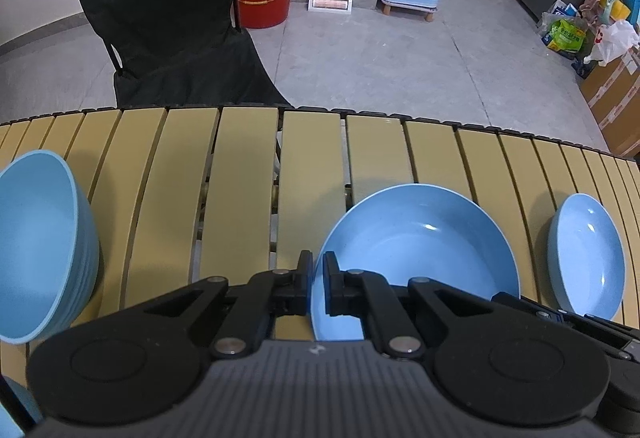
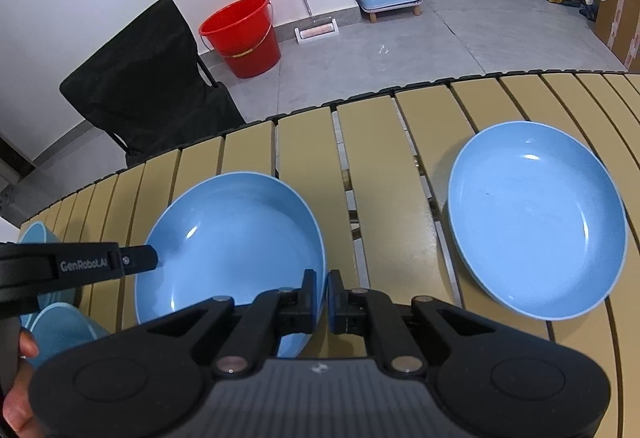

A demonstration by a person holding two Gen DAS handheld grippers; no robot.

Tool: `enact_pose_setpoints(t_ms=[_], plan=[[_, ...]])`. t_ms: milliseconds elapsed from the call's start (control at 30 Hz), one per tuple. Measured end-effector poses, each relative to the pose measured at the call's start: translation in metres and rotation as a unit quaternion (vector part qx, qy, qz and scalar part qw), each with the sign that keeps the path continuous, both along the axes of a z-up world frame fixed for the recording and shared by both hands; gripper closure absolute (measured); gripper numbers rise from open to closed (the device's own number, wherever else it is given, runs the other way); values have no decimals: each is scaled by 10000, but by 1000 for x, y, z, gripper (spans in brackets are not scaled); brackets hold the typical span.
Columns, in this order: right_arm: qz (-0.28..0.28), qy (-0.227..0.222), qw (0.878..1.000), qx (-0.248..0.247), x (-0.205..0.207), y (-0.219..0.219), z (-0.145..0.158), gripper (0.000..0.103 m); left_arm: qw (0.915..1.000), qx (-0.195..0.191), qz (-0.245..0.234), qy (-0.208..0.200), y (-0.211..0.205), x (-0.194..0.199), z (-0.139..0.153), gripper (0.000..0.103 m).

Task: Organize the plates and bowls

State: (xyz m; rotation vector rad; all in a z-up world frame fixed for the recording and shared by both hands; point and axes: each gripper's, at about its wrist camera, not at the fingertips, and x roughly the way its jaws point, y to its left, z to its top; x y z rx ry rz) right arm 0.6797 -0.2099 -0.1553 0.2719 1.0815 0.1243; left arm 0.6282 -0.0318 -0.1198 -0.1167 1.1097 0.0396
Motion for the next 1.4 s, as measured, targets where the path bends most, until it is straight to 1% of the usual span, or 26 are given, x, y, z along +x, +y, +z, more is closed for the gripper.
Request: enact_pose_setpoints(t_ms=[267, 700, 867, 1400], plan=[[-79, -78, 9999, 39, -20, -7, 15, 98, 9999, 28, -60, -103, -7, -22, 17, 97], [-186, -250, 9994, 116, -67, -20, 44, 98, 9992, 233, -177, -269, -24, -69, 50, 97], [-206, -300, 9993, 125, -86, -26, 54, 98, 9990, 223, -191, -340, -30, -88, 60, 97], [-139, -371, 9991, 116, -148, -31, 72, 98, 9987, 258, -91, -436, -36, -161, 82, 97]])
